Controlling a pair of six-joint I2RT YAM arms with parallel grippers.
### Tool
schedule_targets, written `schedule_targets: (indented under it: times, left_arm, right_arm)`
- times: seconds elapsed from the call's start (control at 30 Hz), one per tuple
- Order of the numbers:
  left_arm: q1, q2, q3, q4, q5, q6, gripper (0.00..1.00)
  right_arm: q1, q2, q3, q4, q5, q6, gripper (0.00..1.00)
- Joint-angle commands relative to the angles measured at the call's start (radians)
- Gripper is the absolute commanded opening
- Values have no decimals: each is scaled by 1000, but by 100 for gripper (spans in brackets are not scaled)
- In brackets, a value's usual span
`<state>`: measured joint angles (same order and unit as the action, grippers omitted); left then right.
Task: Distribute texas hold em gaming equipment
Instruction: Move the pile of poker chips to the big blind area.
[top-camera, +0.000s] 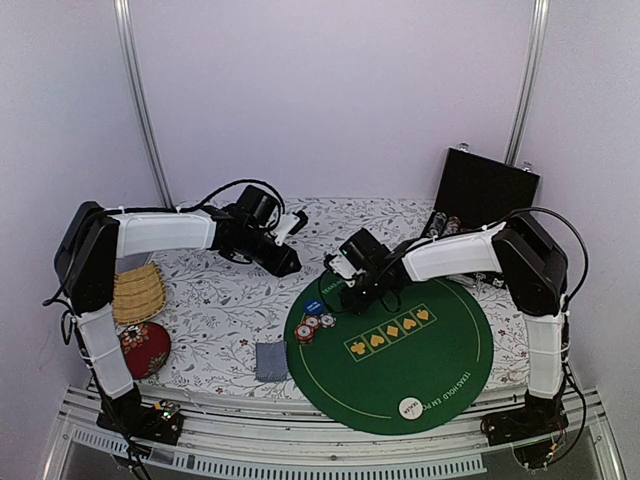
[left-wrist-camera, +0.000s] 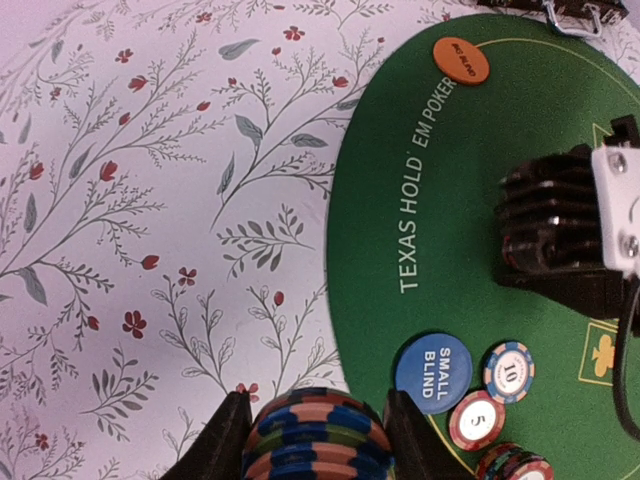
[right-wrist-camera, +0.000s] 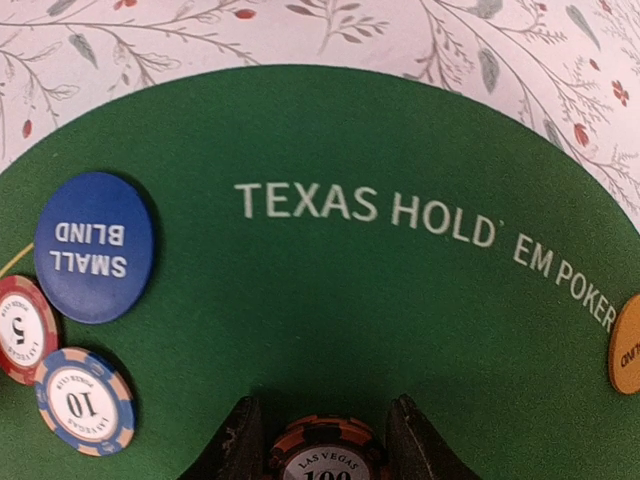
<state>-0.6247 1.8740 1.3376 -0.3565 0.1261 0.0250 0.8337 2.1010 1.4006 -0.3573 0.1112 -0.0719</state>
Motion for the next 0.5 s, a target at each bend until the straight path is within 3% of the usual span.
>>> schedule_targets:
  times: [0.0, 0.47]
  left_arm:
    - [2, -5, 8, 13, 9, 6, 0]
    - [-63, 81, 109, -19, 2, 26, 0]
  right_arm:
    - [-92, 7, -91, -137, 133, -1, 33]
    - [-325, -35, -180, -4, 113, -21, 33]
